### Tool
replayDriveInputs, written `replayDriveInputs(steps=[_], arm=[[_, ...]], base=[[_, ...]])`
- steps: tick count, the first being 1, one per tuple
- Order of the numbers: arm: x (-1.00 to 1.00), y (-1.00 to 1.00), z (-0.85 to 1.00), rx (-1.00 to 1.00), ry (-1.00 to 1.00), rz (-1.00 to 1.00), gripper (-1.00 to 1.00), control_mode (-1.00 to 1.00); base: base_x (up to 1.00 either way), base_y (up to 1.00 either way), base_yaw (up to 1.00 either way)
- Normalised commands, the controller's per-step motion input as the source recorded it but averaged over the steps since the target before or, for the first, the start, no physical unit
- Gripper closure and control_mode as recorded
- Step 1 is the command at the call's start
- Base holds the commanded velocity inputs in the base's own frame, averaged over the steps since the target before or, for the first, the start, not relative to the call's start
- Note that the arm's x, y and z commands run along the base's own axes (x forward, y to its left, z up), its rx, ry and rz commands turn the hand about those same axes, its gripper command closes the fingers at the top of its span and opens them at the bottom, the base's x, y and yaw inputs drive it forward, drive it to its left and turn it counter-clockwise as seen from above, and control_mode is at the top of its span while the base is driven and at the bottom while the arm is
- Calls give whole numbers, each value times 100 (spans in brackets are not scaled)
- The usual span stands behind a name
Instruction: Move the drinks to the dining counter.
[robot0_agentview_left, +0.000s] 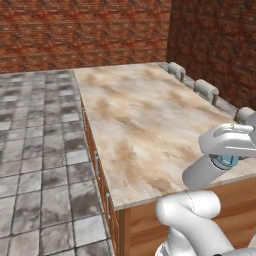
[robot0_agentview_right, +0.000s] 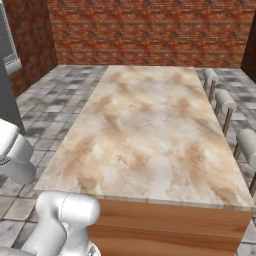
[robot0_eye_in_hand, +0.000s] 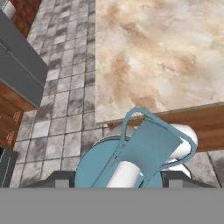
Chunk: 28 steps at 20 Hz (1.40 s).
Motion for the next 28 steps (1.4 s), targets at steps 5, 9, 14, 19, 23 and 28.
replayDriveInputs(steps=[5,9,14,19,23,28], arm=[[60,0,0,0,10,0,100,-100],[99,0,-1,0,17,-1,100,-100],[86,7,-15,-5,0,0,100,-100],[78,9,-35,-8,-4,0,100,-100],[70,1,-29,-4,0,0,100,-100],[60,0,-15,0,0,0,100,-100]], base=[[40,0,0],[0,0,0],[0,0,0],[0,0,0],[0,0,0],[0,0,0]])
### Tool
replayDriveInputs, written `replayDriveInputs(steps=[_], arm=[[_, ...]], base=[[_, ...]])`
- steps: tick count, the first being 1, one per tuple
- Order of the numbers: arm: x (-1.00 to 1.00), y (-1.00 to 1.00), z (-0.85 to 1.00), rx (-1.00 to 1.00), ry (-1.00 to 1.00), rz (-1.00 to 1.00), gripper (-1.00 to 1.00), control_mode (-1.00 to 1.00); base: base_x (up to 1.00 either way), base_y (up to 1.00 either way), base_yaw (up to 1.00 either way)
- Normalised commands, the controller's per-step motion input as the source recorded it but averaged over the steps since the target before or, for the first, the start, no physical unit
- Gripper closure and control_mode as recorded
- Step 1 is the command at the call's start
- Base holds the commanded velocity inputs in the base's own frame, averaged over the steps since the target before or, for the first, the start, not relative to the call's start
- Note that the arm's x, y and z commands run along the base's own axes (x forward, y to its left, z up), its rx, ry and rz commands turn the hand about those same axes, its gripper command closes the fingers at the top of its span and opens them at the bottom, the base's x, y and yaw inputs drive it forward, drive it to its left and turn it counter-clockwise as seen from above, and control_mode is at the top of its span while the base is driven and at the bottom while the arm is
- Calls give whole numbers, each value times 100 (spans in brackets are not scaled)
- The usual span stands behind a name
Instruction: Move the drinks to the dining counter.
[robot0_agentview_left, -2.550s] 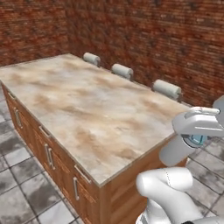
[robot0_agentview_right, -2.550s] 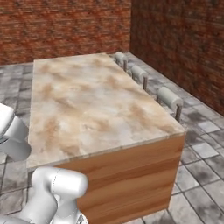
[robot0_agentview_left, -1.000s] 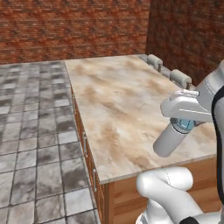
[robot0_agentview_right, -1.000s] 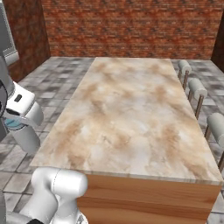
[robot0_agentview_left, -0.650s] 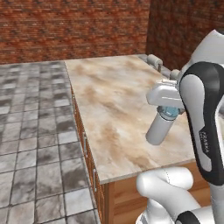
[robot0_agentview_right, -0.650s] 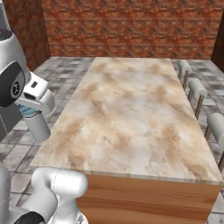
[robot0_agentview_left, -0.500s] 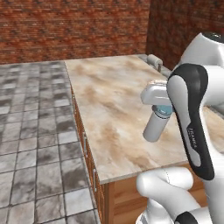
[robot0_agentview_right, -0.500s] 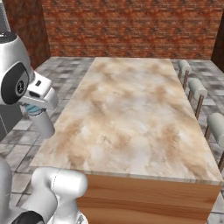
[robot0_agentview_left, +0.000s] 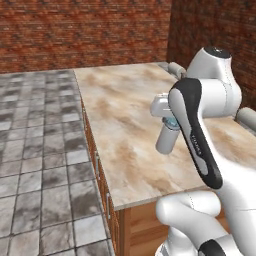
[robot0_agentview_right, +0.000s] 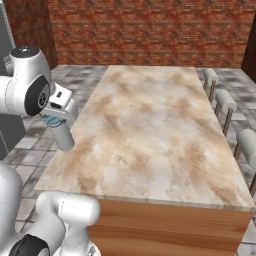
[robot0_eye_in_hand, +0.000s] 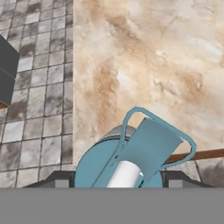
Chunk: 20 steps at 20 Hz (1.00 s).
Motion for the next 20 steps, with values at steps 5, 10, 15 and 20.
replayDriveInputs(steps=[5,10,15,20], arm=[[52,0,-29,0,5,0,100,-100],[42,0,-21,0,5,0,100,-100],[31,0,-15,0,0,0,100,-100],[29,0,-34,0,0,0,100,-100]], base=[[0,0,0],[0,0,0],[0,0,0],[0,0,0]])
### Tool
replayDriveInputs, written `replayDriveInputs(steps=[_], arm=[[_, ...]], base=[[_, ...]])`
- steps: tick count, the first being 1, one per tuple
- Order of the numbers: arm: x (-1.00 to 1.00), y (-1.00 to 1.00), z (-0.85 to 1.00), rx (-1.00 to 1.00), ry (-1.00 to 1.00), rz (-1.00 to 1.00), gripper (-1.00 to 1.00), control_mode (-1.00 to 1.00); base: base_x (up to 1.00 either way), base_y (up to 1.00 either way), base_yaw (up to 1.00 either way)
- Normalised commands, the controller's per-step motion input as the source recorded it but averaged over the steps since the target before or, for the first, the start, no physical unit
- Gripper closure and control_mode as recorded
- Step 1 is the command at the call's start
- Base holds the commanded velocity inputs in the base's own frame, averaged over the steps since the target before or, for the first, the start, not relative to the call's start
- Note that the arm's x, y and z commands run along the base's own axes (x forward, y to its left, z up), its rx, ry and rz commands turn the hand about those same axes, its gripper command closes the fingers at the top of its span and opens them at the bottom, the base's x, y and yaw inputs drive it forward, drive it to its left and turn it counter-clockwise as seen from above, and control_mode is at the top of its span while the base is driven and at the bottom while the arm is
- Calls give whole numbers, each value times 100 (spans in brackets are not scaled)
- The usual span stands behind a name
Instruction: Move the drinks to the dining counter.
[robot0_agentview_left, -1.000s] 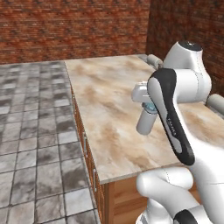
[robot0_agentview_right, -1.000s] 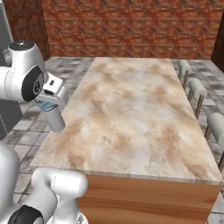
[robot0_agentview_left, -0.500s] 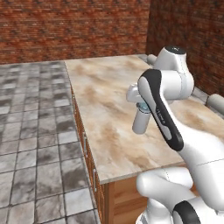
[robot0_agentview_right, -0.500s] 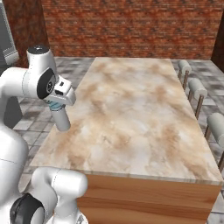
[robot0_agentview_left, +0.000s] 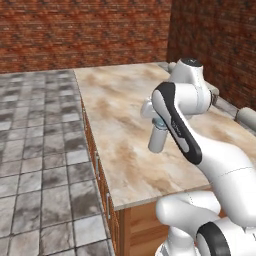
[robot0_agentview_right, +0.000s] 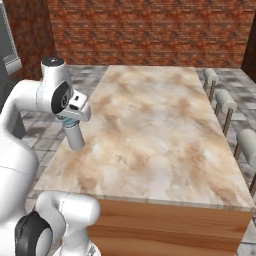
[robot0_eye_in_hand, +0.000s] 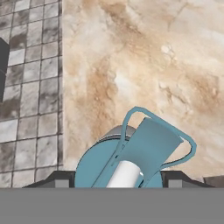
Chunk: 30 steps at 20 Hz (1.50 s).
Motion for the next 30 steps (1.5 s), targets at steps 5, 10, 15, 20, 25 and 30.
replayDriveInputs(steps=[5,10,15,20,25,30], arm=[[28,0,-34,0,0,0,100,-100],[30,0,-32,0,0,0,100,-100],[31,0,-33,-2,1,0,100,-100],[24,0,-31,-3,1,0,100,-100],[19,0,-11,0,0,0,100,-100],[12,0,-19,0,0,0,100,-100]], base=[[0,0,0],[0,0,0],[0,0,0],[0,0,0],[0,0,0],[0,0,0]])
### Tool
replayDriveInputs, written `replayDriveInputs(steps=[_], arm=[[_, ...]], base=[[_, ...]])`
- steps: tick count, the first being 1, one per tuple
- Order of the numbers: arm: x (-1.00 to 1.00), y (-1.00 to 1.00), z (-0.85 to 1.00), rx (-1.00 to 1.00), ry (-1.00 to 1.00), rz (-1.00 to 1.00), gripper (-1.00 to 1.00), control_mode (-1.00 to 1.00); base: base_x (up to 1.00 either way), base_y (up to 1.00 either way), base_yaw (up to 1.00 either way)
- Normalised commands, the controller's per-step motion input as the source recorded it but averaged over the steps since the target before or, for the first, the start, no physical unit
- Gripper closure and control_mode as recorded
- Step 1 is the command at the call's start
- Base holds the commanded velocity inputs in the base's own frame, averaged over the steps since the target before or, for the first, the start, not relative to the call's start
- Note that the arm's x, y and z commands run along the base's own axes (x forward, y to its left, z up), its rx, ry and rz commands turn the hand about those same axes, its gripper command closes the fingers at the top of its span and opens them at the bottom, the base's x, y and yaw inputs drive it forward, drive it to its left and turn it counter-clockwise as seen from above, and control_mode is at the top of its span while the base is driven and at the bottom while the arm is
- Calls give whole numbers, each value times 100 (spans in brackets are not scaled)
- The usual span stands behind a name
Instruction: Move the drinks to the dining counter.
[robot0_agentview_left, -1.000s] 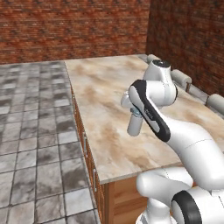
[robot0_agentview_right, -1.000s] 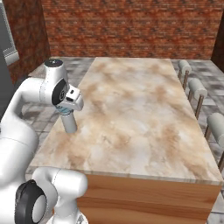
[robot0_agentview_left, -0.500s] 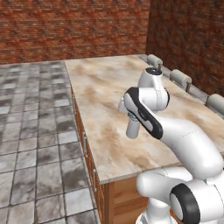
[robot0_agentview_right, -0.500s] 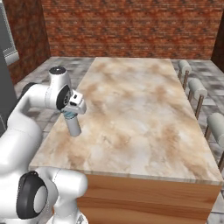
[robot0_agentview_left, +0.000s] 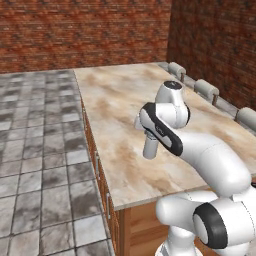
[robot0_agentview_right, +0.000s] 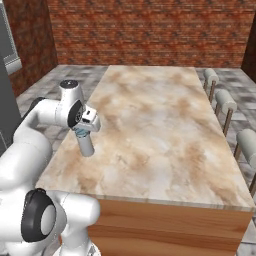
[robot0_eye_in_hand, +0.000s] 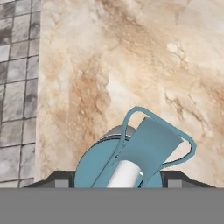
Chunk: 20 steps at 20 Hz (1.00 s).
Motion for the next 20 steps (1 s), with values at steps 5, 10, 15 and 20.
replayDriveInputs(steps=[5,10,15,20], arm=[[14,0,-27,0,2,0,100,-100],[16,0,-34,0,4,0,100,-100],[14,0,-31,0,0,0,100,-100],[9,0,-33,0,0,0,100,-100]], base=[[0,0,0],[0,0,0],[0,0,0],[0,0,0]])
